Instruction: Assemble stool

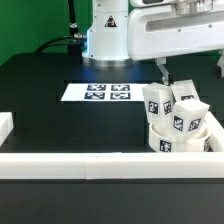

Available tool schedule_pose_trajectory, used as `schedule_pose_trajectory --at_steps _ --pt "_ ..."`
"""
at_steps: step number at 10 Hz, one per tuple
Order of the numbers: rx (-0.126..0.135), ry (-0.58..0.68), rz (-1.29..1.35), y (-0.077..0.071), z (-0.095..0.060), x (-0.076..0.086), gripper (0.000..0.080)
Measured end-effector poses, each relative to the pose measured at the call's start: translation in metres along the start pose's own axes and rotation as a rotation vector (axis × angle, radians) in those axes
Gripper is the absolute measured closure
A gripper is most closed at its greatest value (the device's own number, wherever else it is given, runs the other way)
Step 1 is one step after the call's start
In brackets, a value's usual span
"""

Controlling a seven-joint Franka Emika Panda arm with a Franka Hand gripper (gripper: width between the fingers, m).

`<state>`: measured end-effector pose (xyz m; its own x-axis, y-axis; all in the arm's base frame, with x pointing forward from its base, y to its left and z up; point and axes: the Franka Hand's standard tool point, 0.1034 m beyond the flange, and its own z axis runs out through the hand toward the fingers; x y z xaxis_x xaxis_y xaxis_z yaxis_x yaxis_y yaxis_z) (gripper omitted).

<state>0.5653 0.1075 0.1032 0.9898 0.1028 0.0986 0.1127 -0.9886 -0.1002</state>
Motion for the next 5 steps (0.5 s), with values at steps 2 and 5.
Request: schedule_pose_trajectory --at_steps 2,5 --pt "-0.028 0.004 -0.229 0.0003 -0.0003 0.0018 0.0151" --pt "-0.072 -0.015 -0.521 -0.0049 -0.0015 0.0039 0.0151"
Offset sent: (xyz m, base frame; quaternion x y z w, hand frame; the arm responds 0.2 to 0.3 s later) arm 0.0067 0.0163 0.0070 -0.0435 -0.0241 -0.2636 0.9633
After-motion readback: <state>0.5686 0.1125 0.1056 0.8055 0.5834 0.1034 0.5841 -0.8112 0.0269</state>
